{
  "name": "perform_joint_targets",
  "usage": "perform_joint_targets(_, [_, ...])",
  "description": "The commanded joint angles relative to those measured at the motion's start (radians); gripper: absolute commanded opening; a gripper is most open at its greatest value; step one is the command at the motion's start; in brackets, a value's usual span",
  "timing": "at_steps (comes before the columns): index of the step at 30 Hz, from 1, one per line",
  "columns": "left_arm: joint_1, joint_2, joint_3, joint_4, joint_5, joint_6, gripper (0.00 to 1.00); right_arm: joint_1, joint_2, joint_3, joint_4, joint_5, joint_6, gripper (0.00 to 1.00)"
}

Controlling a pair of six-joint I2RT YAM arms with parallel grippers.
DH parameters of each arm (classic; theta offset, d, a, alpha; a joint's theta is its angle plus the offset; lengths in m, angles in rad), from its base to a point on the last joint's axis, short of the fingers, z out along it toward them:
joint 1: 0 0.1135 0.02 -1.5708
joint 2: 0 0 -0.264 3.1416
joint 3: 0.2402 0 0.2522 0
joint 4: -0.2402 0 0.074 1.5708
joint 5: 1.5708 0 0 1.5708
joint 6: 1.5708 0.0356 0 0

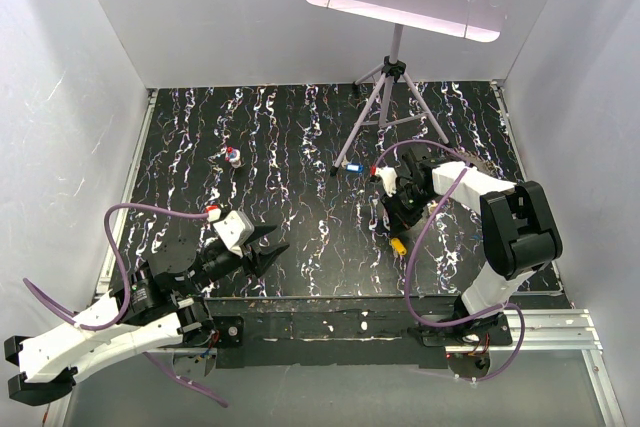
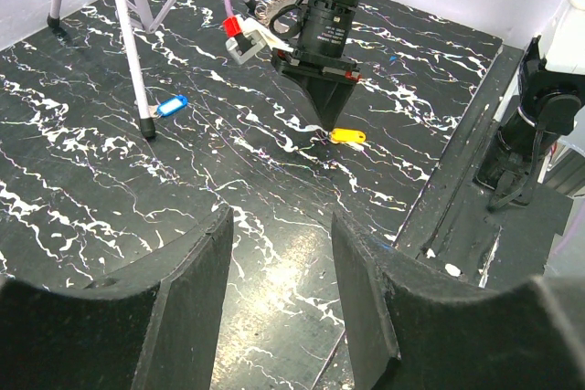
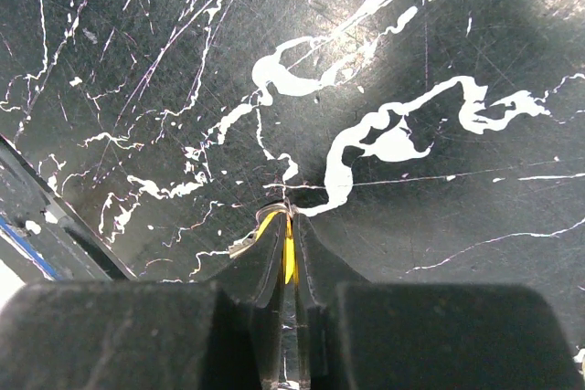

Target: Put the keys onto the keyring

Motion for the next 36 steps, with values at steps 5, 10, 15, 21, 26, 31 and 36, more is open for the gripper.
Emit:
perform_joint_targets(5, [0.000,-0.005,-0.009,0.012,0.001,0.013,0.47,0.009,-0.007,0.038,0.002,-0.006,0.009,0.21])
perform_joint_targets(10, [0.000,-0.005,-0.011,0.012,0.002,0.013,0.46,0.008,-0.012,0.040,0.005,-0.001,0.012,0.29])
perform_joint_targets(15, [0.000,-0.005,-0.011,0.012,0.004,0.013,0.46,0.003,-0.018,0.043,0.011,0.008,0.021,0.36])
perform_joint_targets(21, [0.000,-0.008,-0.009,0.012,0.006,0.013,0.46,-0.014,-0.032,0.049,0.011,0.014,0.026,0.39])
perform_joint_targets(26, [0.000,-0.016,-0.011,0.015,0.004,0.010,0.47,-0.049,-0.102,0.057,0.005,-0.005,0.012,0.40])
perform_joint_targets(31, [0.000,-0.008,-0.006,0.015,-0.008,-0.011,0.60,-0.136,-0.199,0.054,-0.004,-0.073,-0.002,0.41])
perform_joint_targets(36, [0.002,-0.003,0.009,0.039,-0.065,-0.054,0.91,-0.279,-0.291,0.041,-0.004,-0.142,-0.022,0.41])
